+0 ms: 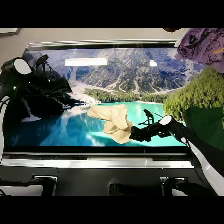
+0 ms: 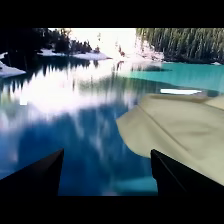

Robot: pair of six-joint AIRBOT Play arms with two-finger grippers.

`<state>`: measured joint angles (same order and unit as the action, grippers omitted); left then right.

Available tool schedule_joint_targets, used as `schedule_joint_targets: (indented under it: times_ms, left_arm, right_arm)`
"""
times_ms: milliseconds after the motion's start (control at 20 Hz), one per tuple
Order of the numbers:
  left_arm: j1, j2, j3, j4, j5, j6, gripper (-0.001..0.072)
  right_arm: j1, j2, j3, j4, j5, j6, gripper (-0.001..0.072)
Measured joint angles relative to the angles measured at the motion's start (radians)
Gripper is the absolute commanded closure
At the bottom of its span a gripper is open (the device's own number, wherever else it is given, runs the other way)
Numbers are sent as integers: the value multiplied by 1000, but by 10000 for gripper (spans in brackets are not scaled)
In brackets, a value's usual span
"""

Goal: Fold the clothes and pants, and hang the long-sleeved shirts on hangers.

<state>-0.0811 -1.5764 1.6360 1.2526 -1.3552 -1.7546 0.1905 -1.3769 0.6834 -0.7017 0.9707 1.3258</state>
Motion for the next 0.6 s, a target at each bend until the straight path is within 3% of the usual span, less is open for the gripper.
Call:
schedule_joint_targets:
  times_ms: [550, 600]
  left_arm:
    - [-15, -186, -242, -457, 171, 276, 114]
    - [-31, -207, -248, -475, 186, 286, 197]
  right_arm:
    - [4, 172, 43, -118, 61, 154, 685]
    - [4, 179, 43, -122, 69, 162, 685]
